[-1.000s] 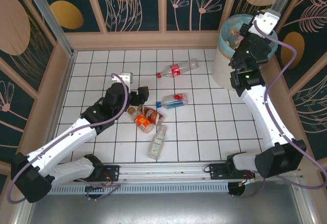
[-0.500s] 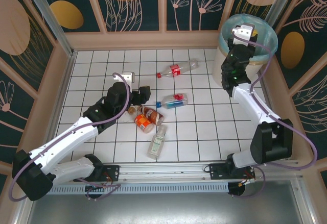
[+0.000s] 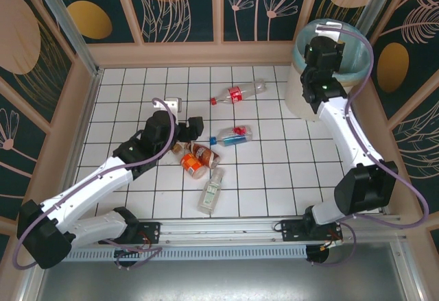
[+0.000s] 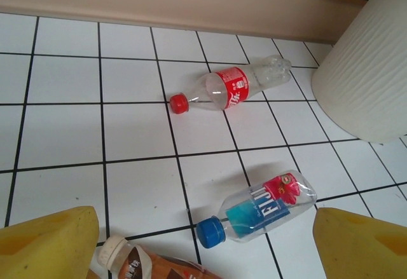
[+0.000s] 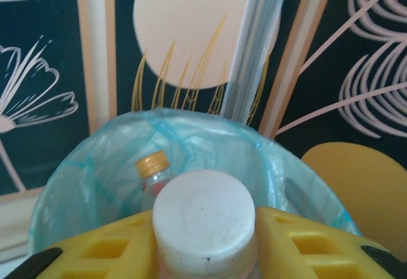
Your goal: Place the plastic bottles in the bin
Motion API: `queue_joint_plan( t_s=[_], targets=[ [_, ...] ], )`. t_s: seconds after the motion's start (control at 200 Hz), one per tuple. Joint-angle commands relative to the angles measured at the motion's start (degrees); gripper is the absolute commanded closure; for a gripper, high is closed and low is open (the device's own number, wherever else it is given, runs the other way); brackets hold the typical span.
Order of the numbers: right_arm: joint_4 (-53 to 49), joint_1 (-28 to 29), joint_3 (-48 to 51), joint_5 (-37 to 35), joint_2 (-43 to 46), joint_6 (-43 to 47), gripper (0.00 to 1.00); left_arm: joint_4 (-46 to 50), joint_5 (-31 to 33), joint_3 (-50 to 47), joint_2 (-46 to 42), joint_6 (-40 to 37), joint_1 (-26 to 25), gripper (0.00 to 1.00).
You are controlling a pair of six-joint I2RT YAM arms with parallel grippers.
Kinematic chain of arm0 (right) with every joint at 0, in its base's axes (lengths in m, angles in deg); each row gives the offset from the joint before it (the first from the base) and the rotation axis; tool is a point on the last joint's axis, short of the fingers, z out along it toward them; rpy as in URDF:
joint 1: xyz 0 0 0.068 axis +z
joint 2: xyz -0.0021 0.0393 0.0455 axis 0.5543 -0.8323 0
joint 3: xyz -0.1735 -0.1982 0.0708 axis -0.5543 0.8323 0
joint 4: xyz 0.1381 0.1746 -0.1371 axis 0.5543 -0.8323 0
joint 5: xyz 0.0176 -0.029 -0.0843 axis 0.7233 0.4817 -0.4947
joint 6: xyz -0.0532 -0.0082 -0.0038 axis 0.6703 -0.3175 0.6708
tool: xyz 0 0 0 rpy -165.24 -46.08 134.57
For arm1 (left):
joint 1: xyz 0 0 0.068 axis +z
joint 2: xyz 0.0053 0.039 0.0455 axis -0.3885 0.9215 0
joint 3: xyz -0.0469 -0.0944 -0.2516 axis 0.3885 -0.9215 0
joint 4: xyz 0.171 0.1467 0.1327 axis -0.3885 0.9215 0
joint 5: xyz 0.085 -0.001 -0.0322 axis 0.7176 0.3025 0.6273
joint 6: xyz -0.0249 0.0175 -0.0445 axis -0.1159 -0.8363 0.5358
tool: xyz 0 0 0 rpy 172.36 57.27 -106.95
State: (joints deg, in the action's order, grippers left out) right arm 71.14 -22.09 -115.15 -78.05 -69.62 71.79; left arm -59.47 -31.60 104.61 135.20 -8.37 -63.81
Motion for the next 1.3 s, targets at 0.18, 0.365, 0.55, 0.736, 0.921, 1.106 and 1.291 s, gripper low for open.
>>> queue_joint_plan(
  t_s=[0.18, 0.365, 0.55, 0.736, 0.921, 1.106, 1.291],
  targets=[
    [-19.6, -2.9, -5.7, 3.5, -4.9, -10.4, 0.63, -0.9, -0.8, -0.5, -1.6, 1.7, -0.2, 0.13],
    [-21.5, -5.2, -6.4, 5.3, -8.3, -13.7, 0.66, -0.8, -1.3, 0.2, -1.1, 1.5, -0.3, 0.13],
    [-22.0, -7.2, -7.6, 7.0, -11.5, -15.4, 0.65, -1.1, -1.2, 0.0, -1.1, 1.6, -0.3, 0.13],
    [-21.2, -8.3, -7.3, 9.6, -13.8, -15.8, 0.56, -1.3, -1.1, -0.7, -0.7, 1.6, -0.2, 0.13],
    [-23.7, -8.5, -11.1, 12.0, -14.4, -17.2, 0.41, -1.2, -1.1, 0.2, 0.5, 0.8, -0.3, 0.13],
    [-20.8, -7.7, -10.9, 10.6, -7.5, -19.3, 0.31, -1.6, -1.0, 1.3, 1.8, 0.1, -0.3, 0.12],
    [-20.4, -7.0, -11.9, 10.1, -3.7, -18.5, 0.38, -2.5, -1.7, 1.8, 3.2, -0.3, -0.2, 0.12]
  ],
)
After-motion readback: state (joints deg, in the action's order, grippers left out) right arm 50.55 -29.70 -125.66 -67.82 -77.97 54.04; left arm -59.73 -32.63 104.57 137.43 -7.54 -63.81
